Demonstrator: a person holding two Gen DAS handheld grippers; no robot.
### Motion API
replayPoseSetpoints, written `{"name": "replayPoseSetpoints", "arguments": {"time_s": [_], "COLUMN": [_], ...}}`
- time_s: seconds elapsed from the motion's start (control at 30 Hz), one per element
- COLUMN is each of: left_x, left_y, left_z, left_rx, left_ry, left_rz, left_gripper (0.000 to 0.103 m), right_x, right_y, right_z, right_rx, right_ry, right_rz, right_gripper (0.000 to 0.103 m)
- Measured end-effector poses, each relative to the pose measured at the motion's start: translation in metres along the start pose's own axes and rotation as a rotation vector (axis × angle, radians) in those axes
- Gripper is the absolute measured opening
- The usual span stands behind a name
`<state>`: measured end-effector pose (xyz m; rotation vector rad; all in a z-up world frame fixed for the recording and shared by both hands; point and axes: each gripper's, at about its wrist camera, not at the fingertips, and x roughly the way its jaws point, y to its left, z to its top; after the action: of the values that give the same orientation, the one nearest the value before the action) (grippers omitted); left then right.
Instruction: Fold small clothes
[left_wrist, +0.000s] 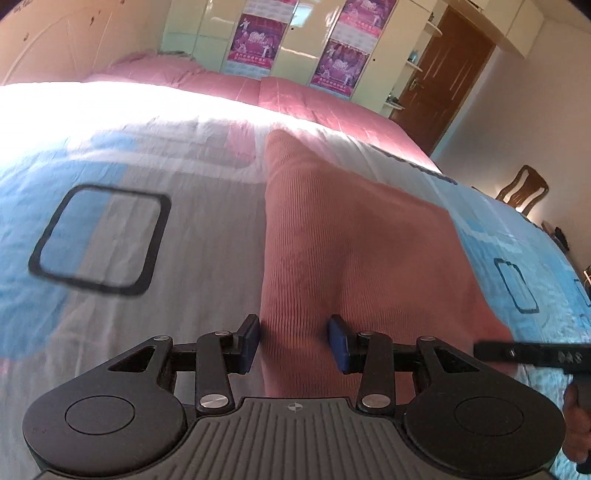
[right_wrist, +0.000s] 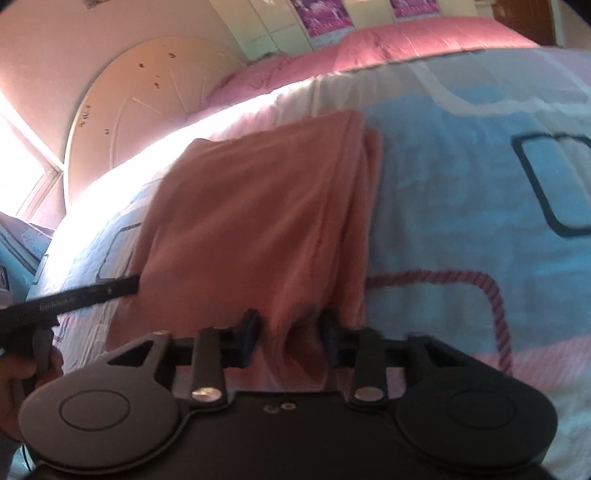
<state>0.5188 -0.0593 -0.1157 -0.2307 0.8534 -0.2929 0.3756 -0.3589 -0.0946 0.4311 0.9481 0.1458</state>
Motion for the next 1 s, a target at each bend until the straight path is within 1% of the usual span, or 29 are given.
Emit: {"name": "replayPoseSetpoints", "arguments": {"time_s": [0.07,0.13,0.23,0.27,0.3,0.33,0.37,0.4,0.43,0.5,0.57,0.63,0.67,0.7,0.73,0.8,0.83,0.87,0.9,0.93,0.97,1.0], "left_x": [0.000,-0.002,-0.007,-0.005,-0.004,-0.001,-0.001,-0.007,-0.015,-0.024,-0.017,-0.006,0.001,0.009,0.017,0.018,0.015,0.008,-0.001,-0.005,-0.002,0.003], "left_y": [0.002,0.001,-0.006,-0.011,-0.014,-0.017,-0.018,-0.017,-0.014,-0.004,0.007,0.013,0.014,0.012,0.010,0.001,-0.004,-0.009,-0.010,-0.009,-0.008,-0.006], "left_z": [-0.007,-0.009,-0.010,-0.011,-0.014,-0.015,-0.015,-0.012,-0.007,0.007,0.021,0.029,0.029,0.026,0.020,0.012,0.015,0.022,0.029,0.039,0.052,0.065], "left_rx": [-0.015,-0.023,-0.005,0.016,0.039,0.060,0.080,0.089,0.085,0.069,0.048,0.024,0.017,0.028,0.049,0.070,0.099,0.128,0.137,0.132,0.115,0.090], "left_ry": [0.018,0.023,0.028,0.049,0.071,0.094,0.100,0.082,0.049,-0.005,-0.008,0.017,0.038,0.064,0.091,0.067,0.065,0.036,-0.026,-0.071,-0.085,-0.090], "left_rz": [-0.010,-0.022,-0.042,-0.039,-0.033,-0.027,-0.024,-0.030,-0.041,-0.053,-0.038,-0.069,-0.076,-0.056,-0.012,0.022,0.039,0.051,0.051,0.040,0.019,-0.008], "left_gripper": [0.040,0.040,0.040,0.040,0.040,0.040,0.040,0.040,0.040,0.040,0.040,0.040,0.040,0.040,0.040,0.042,0.042,0.042,0.042,0.043,0.043,0.046], "right_x": [0.001,-0.005,-0.036,-0.042,-0.039,-0.030,-0.020,-0.012,-0.010,-0.016,-0.025,-0.037,-0.041,-0.042,-0.041,-0.031,-0.026,-0.024,-0.022,-0.021,-0.019,-0.017], "right_y": [0.001,0.000,-0.008,-0.013,-0.016,-0.020,-0.022,-0.025,-0.026,-0.023,-0.021,-0.017,-0.017,-0.018,-0.019,-0.017,-0.017,-0.017,-0.018,-0.018,-0.020,-0.023], "right_z": [0.003,0.007,0.012,0.012,0.013,0.013,0.012,0.010,0.010,0.010,0.011,0.013,0.016,0.021,0.026,0.031,0.034,0.035,0.038,0.043,0.047,0.055], "right_rx": [-0.015,-0.030,-0.025,-0.020,-0.021,-0.023,-0.026,-0.027,-0.028,-0.046,-0.056,-0.062,-0.056,-0.038,-0.031,-0.055,-0.058,-0.058,-0.061,-0.057,-0.047,-0.032], "right_ry": [0.004,0.011,-0.018,-0.022,-0.015,0.009,0.038,0.053,0.048,0.035,0.020,-0.044,-0.075,-0.098,-0.114,-0.123,-0.129,-0.138,-0.154,-0.181,-0.204,-0.231], "right_rz": [0.003,0.006,0.003,0.000,-0.002,-0.016,-0.025,-0.025,-0.019,-0.026,-0.042,-0.072,-0.071,-0.068,-0.068,-0.079,-0.099,-0.119,-0.130,-0.133,-0.135,-0.136], "right_gripper": [0.012,0.010,0.006,0.006,0.006,0.007,0.007,0.007,0.007,0.011,0.027,0.038,0.038,0.037,0.033,0.032,0.031,0.030,0.030,0.032,0.034,0.035]}}
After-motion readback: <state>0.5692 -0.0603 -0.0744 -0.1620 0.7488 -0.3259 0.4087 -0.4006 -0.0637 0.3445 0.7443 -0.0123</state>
